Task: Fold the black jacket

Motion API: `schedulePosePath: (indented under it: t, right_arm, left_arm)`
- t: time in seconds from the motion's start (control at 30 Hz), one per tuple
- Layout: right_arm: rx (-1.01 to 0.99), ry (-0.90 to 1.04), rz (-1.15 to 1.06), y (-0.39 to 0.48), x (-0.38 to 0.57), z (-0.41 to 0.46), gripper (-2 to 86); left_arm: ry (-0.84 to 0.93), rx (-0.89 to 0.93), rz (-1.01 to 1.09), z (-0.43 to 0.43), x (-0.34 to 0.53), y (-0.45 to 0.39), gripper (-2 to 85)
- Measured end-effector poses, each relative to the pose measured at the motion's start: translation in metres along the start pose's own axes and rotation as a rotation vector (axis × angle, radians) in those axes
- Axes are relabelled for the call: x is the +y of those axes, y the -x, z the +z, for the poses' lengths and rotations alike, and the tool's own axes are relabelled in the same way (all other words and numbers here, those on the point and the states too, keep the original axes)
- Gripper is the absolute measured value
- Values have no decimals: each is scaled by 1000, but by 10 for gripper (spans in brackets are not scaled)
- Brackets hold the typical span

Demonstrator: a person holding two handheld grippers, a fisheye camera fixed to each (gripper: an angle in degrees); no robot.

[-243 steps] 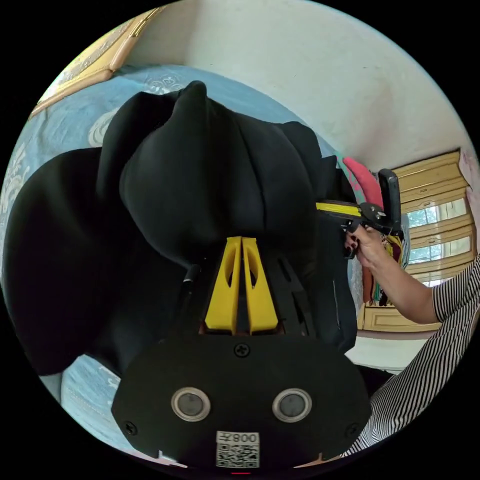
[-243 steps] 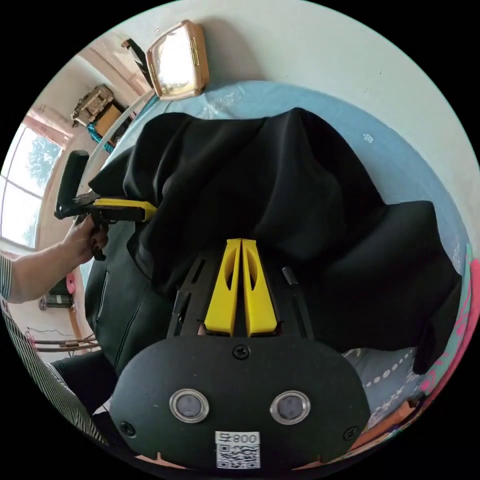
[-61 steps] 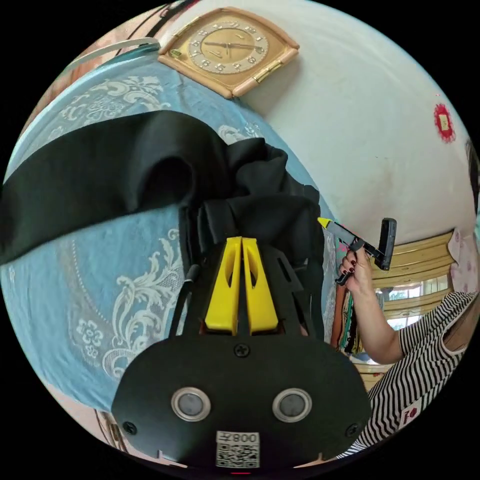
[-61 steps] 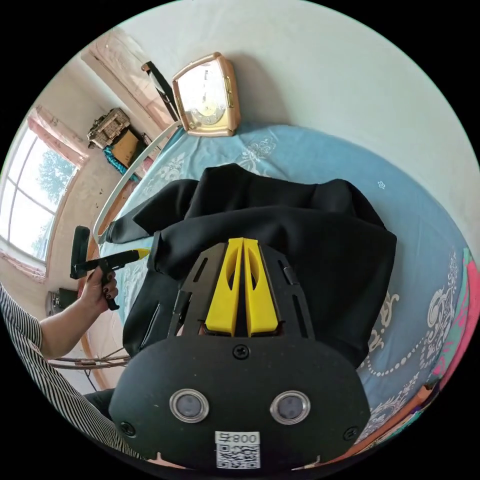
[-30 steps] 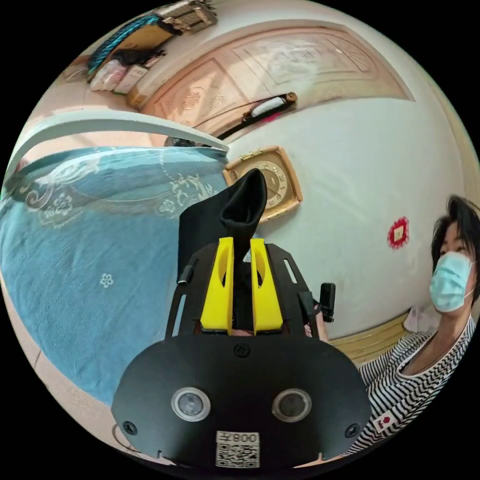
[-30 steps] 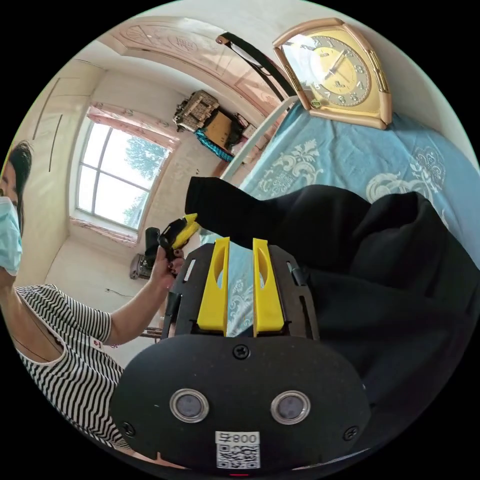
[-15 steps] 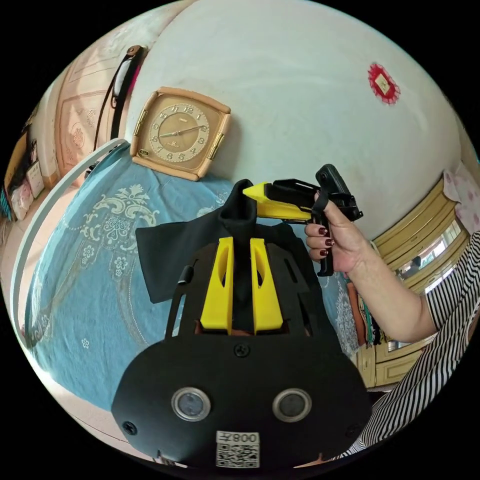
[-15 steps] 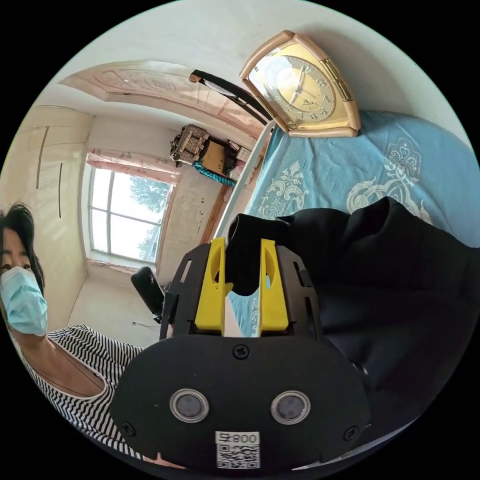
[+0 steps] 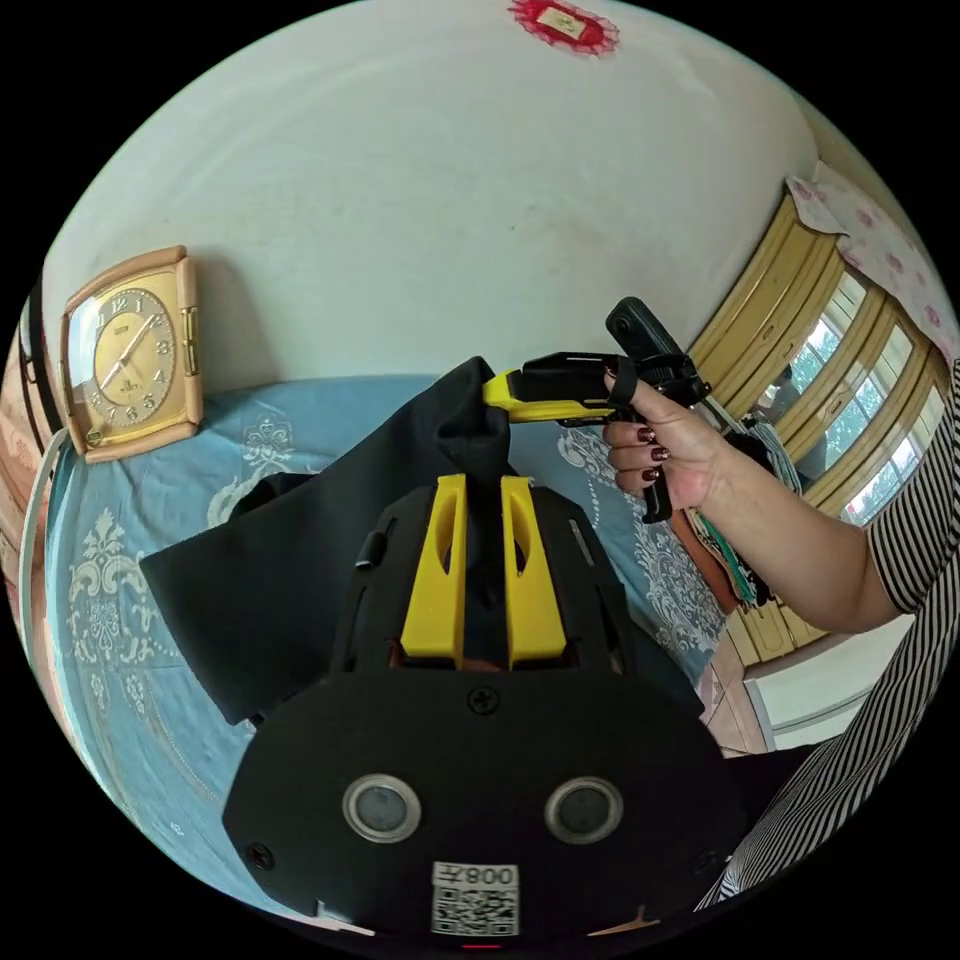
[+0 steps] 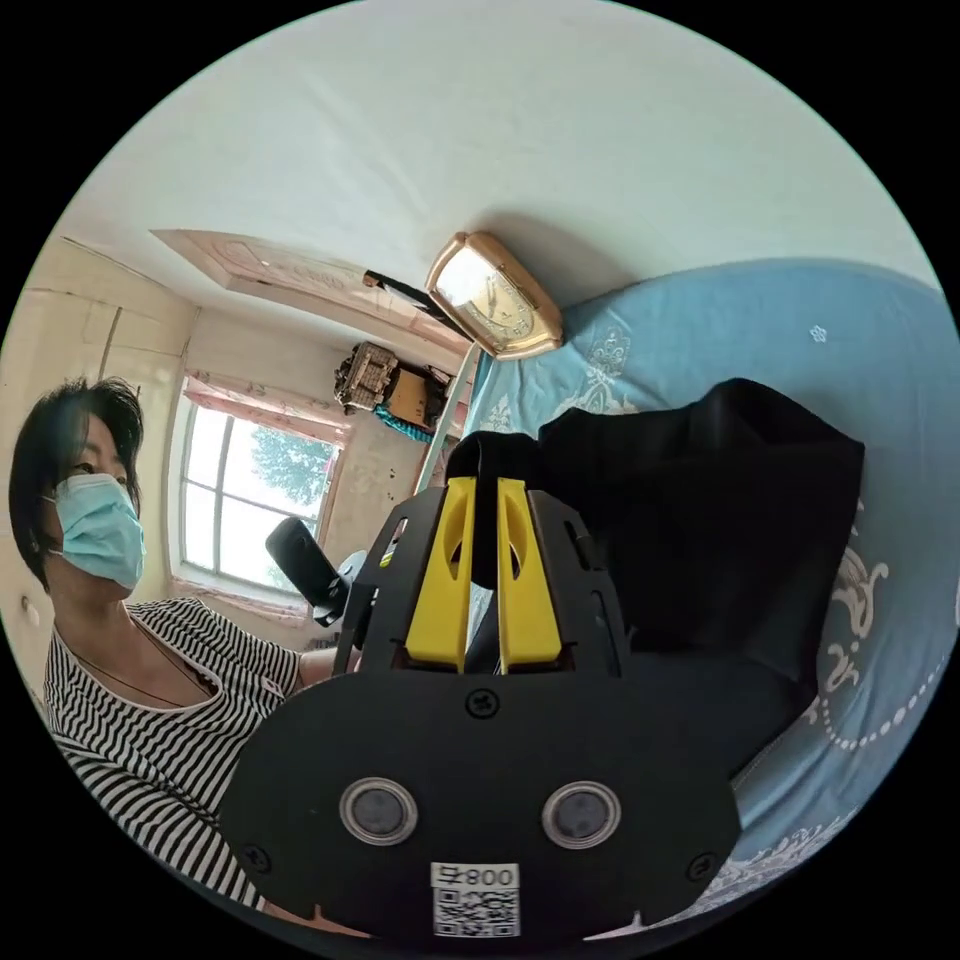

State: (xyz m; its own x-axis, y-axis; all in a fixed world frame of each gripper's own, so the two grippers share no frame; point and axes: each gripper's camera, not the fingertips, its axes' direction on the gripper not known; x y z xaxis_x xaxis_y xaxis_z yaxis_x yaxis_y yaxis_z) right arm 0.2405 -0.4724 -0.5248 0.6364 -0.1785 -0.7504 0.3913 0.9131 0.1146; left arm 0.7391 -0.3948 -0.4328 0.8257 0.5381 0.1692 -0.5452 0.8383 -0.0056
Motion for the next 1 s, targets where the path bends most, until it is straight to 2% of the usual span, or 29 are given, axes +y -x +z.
schedulePosePath:
  t: [0.33,0.7,0.8,1.0]
  right_arm:
    - [84,-72,173,-132,152,-86,28]
    - [146,-73,391,-240,253,-107,22]
    - [150,-97,426,-242,271,-119,19]
    - [286,-140,275,-150,277,-132,15]
  left_arm:
    - [162,131,58,99,-51,-58,67]
    - [402,171,117,195,-83,-76,74]
    - [477,184,123,215,-87,-75,76]
    - [380,247,79,183,-102,-62,68]
